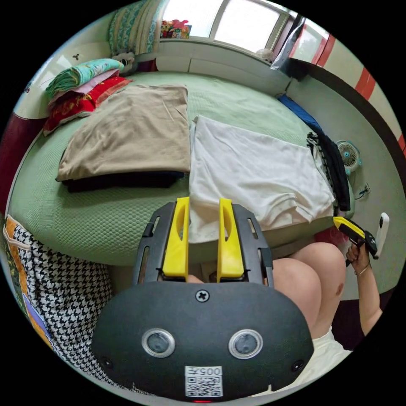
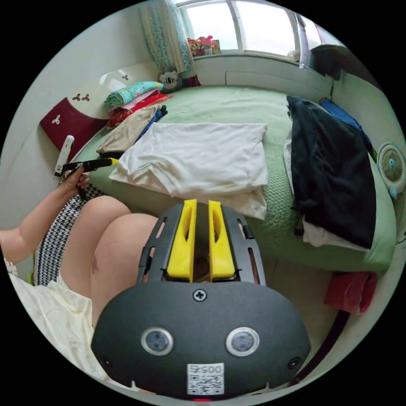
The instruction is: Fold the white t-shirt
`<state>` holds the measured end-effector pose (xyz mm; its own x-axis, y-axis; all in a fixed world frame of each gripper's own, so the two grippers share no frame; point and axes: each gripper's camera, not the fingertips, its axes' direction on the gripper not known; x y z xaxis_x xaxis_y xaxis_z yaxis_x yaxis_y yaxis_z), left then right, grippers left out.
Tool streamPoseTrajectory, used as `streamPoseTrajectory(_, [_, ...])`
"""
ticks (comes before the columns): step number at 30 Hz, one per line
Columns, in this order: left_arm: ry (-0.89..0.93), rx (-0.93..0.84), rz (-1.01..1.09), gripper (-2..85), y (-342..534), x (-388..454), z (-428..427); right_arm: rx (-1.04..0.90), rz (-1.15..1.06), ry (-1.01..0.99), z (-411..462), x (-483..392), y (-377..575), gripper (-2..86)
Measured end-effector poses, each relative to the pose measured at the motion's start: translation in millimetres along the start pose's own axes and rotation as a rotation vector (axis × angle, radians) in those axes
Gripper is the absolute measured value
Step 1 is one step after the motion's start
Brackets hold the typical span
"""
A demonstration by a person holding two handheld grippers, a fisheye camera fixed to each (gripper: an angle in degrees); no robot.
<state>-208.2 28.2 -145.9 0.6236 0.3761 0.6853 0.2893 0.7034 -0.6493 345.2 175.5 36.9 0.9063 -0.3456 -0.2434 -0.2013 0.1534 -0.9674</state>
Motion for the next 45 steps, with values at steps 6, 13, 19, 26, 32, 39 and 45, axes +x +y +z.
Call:
streamPoseTrajectory(6, [-0.062, -0.026, 0.055, 6.0, -15, 27, 19, -0.01, 0.059, 0.005, -10, 15, 14, 4.6])
streamPoseTrajectory(13, [0.249, 0.068, 0.006, 4.1, -33, 44, -9, -0.002, 0.093, -0.017, -21, 25, 11, 4.3])
streamPoseTrajectory(19, [0.241, -0.055, -0.158, 4.3, -16, 14, 31, 0.026, 0.091, -0.032, -34, 23, 3, 4.3])
streamPoseTrajectory(26, [0.023, -0.066, -0.116, 4.2, 4, 43, 41, 0.027, 0.133, -0.014, -55, 44, 4, 5.8])
streamPoseTrajectory(32, [-0.01, 0.02, 0.299, 7.2, -14, 186, 24, 0.074, 0.23, -0.04, -78, 72, 10, 6.0])
streamPoseTrajectory(39, [0.137, -0.056, 0.629, 11.7, -30, 376, 70, 0.109, 0.273, -0.017, -112, 85, 17, 5.9])
streamPoseTrajectory(45, [0.093, -0.169, 0.547, 14.4, -39, 457, 141, 0.141, 0.298, 0.023, -153, 99, 14, 6.0])
